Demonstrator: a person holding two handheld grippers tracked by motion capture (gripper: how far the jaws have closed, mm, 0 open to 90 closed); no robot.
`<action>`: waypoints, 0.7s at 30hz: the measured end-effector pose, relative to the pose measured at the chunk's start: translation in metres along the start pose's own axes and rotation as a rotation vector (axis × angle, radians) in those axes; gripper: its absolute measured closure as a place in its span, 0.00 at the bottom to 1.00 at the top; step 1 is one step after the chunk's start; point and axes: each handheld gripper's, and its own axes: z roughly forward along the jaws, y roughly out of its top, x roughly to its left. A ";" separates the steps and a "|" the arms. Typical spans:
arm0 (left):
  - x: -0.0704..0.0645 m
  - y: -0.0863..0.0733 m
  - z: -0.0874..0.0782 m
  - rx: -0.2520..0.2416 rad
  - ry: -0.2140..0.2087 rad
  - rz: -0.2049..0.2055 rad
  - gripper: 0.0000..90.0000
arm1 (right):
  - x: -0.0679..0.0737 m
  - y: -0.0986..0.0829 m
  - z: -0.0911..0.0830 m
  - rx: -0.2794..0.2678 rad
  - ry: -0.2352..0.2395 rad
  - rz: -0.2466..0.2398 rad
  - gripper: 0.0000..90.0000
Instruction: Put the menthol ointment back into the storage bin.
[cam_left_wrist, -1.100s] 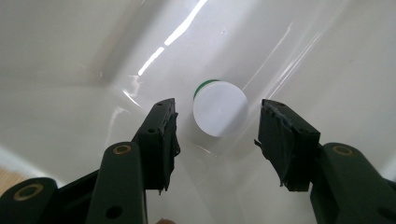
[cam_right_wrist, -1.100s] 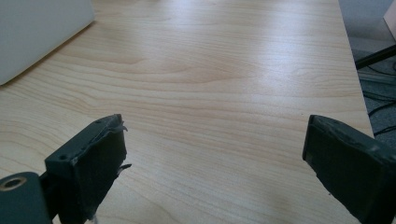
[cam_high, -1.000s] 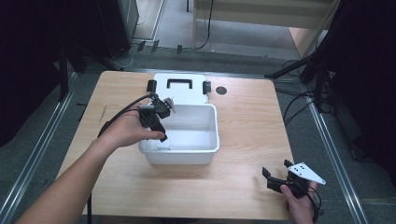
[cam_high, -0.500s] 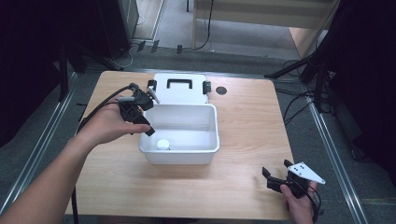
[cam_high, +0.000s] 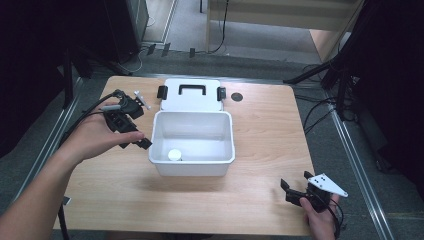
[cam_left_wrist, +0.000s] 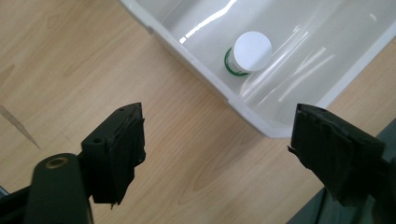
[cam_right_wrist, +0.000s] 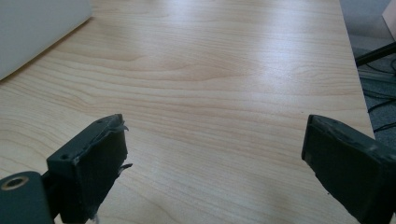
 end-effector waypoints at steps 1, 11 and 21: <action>0.002 -0.003 -0.001 -0.004 -0.005 -0.002 0.16 | 0.000 0.000 0.000 0.000 0.001 0.000 0.08; 0.015 -0.031 0.007 -0.014 0.045 -0.059 0.10 | -0.001 0.000 0.000 0.000 0.004 0.002 0.08; 0.019 -0.059 0.028 -0.005 0.066 -0.091 0.08 | 0.000 0.000 0.000 0.000 0.000 0.003 0.08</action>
